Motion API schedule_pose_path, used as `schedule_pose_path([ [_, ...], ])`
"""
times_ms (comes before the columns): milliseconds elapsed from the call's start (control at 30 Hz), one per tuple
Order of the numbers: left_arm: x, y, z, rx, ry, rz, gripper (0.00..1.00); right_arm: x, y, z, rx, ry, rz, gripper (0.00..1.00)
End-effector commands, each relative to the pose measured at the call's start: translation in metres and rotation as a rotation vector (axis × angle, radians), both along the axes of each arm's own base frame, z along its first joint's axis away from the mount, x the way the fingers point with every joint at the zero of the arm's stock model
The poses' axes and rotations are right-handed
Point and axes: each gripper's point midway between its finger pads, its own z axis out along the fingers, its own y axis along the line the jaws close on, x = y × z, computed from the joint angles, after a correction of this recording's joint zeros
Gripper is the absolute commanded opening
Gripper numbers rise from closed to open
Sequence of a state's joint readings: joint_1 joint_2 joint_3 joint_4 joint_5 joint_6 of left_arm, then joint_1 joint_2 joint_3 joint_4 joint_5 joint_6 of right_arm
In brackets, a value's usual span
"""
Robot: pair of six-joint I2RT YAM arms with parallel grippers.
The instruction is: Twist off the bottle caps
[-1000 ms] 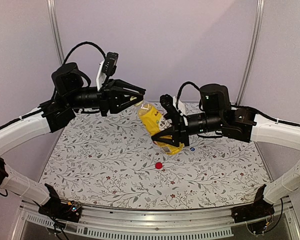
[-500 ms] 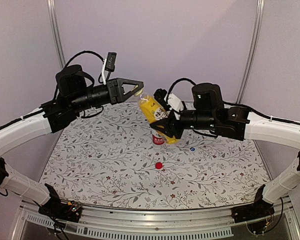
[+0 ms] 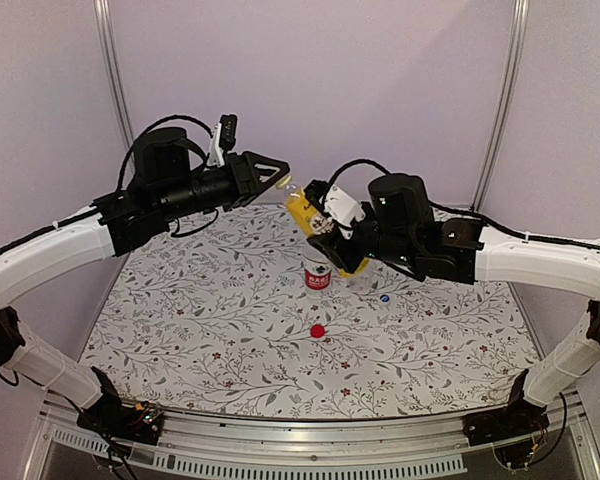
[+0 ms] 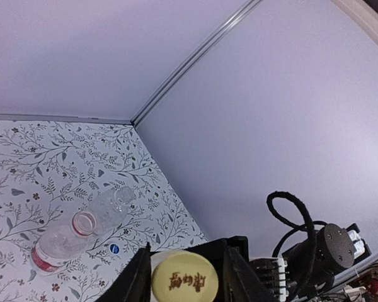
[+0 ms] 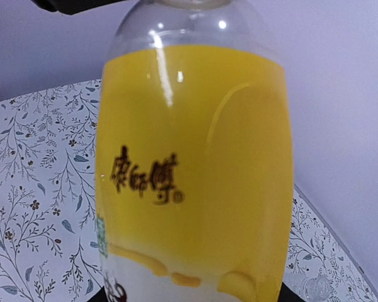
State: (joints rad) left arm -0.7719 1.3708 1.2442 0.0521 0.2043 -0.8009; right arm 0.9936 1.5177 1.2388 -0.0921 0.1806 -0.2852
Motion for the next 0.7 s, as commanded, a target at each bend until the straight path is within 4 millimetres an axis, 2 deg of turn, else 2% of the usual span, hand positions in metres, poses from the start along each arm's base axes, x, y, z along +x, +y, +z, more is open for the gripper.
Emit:
schedule_pose_path([
  [0, -0.004, 0.002, 0.015, -0.015, -0.014, 0.007, 0.44, 0.017, -0.008, 0.014, 0.030, -0.035, -0.080, 0.36],
  [233, -0.007, 0.007, 0.022, 0.017, -0.076, -0.001, 0.63, 0.001, -0.004, 0.018, 0.066, -0.017, 0.009, 0.36],
  [433, -0.016, 0.017, 0.034, 0.060, -0.184, -0.002, 0.86, -0.019, 0.002, 0.021, 0.110, 0.028, 0.113, 0.36],
  [500, -0.027, 0.019, 0.041, 0.059, -0.254, -0.036, 0.91, -0.027, 0.002, 0.022, 0.126, 0.052, 0.159, 0.36],
  [667, -0.069, 0.021, 0.065, 0.032, -0.502, -0.194, 0.92, -0.052, 0.002, 0.032, 0.187, 0.113, 0.303, 0.36],
])
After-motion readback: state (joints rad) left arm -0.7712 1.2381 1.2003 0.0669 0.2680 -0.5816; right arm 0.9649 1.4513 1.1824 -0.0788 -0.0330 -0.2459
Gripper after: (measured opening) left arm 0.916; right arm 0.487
